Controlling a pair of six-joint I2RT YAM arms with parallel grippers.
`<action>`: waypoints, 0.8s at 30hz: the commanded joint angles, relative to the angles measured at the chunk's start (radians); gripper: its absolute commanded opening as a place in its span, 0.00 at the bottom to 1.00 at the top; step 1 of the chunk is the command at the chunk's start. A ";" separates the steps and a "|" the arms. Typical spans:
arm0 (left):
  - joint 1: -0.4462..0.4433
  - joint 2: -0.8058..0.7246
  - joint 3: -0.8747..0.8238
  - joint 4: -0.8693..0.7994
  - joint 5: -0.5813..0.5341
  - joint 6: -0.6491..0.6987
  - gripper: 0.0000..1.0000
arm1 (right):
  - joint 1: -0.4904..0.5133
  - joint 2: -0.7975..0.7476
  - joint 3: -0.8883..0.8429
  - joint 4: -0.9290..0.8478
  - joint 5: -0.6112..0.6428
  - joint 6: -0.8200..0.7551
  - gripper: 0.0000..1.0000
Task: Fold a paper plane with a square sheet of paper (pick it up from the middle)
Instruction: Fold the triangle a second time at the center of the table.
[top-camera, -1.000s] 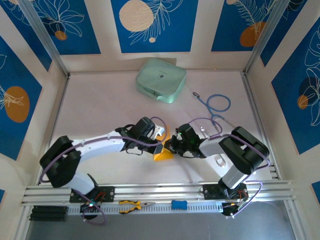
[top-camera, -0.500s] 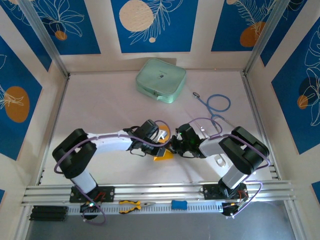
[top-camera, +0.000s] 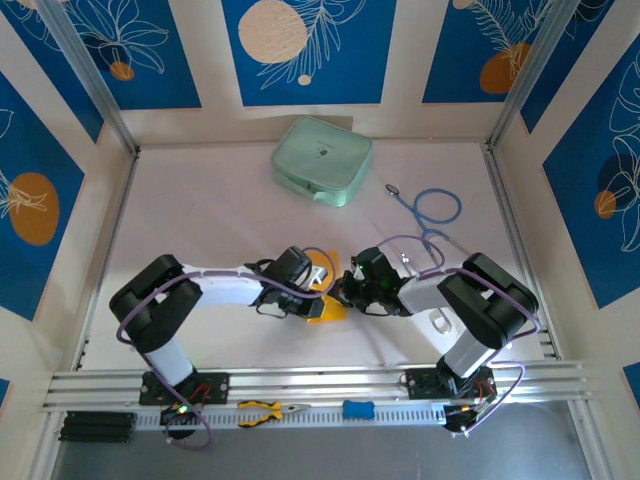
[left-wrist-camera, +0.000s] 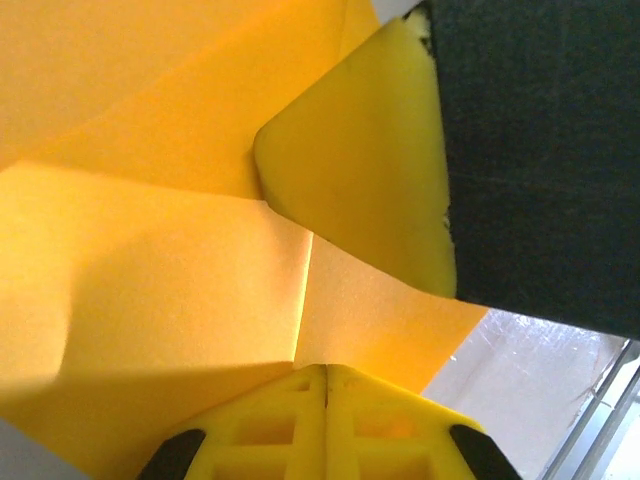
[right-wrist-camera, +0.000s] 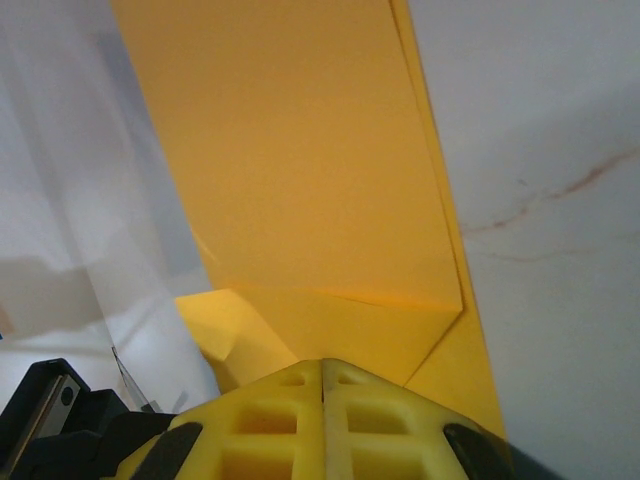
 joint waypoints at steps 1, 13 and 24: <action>0.007 -0.004 -0.059 0.011 0.010 -0.031 0.02 | -0.009 0.051 -0.036 -0.143 0.033 -0.012 0.00; 0.007 -0.110 -0.198 0.051 0.053 -0.102 0.03 | -0.025 0.056 -0.033 -0.163 0.030 -0.029 0.00; 0.007 -0.273 -0.225 0.032 0.074 -0.127 0.04 | -0.025 0.056 -0.031 -0.162 0.027 -0.027 0.00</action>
